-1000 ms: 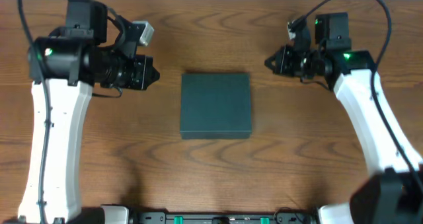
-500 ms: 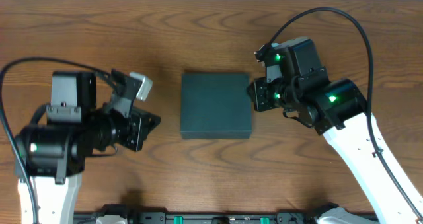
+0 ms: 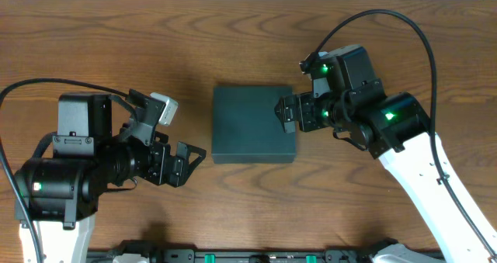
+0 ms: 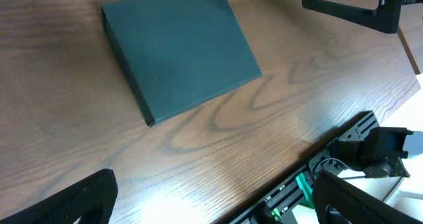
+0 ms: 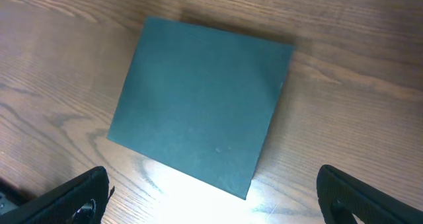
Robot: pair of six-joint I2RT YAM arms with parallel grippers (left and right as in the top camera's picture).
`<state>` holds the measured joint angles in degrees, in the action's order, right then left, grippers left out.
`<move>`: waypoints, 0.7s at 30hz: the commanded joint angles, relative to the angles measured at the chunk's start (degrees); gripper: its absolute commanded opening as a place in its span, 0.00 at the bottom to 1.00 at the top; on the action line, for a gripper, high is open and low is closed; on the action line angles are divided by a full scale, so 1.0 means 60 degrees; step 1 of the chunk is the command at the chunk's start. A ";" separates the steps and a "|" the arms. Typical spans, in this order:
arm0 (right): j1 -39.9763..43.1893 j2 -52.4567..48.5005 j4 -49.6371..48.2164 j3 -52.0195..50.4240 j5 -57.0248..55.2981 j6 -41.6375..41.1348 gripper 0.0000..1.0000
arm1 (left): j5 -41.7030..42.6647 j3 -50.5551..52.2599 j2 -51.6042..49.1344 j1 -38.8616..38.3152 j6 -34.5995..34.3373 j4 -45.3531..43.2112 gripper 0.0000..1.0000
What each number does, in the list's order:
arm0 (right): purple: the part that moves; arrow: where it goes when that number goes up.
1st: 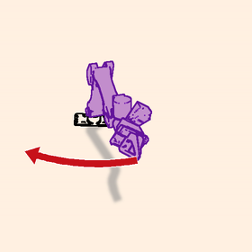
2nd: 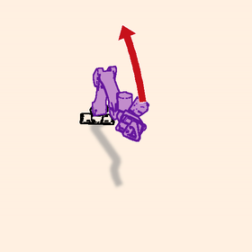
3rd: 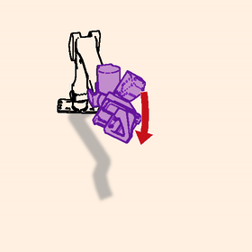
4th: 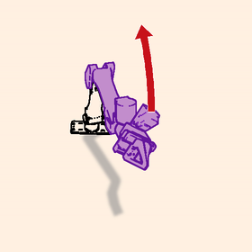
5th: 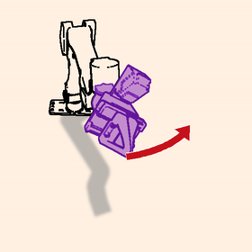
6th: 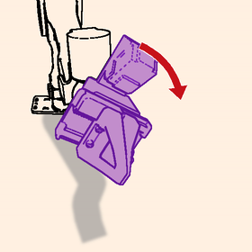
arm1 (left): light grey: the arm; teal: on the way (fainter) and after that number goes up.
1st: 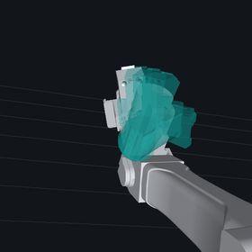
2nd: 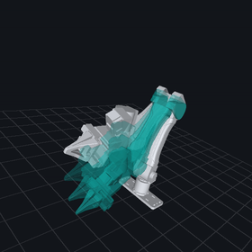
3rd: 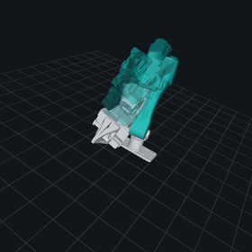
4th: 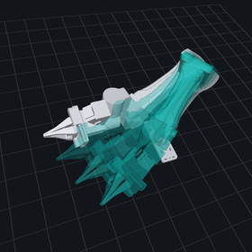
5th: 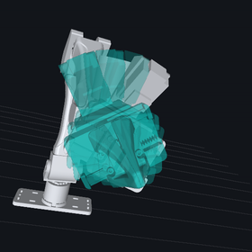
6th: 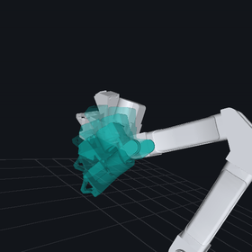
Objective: Pack container
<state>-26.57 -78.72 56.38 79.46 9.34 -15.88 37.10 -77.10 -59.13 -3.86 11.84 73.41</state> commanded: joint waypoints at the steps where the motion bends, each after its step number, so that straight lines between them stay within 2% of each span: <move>1: -0.0058 0.0011 0.0036 0.0040 -0.0087 0.0047 0.99 | -0.0040 0.0062 0.0000 0.0007 -0.0044 0.0007 0.95; 11: -0.0058 0.0011 0.0036 0.0040 -0.0087 0.0047 0.99 | -0.0182 0.0062 0.0160 0.0007 -0.0011 0.0007 0.95; 17: -0.0058 0.0011 0.0036 0.0040 -0.0087 0.0047 0.99 | -0.2080 0.0106 0.1290 0.0007 -0.0011 -0.0113 0.95; 21: -0.0058 0.0011 0.0036 0.0040 -0.0087 0.0047 0.99 | -0.3887 0.0612 0.2896 0.0015 -0.0011 -0.0492 0.95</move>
<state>-26.70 -78.72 56.38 79.46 9.17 -15.88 22.94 -75.64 -46.13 -3.86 11.84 71.02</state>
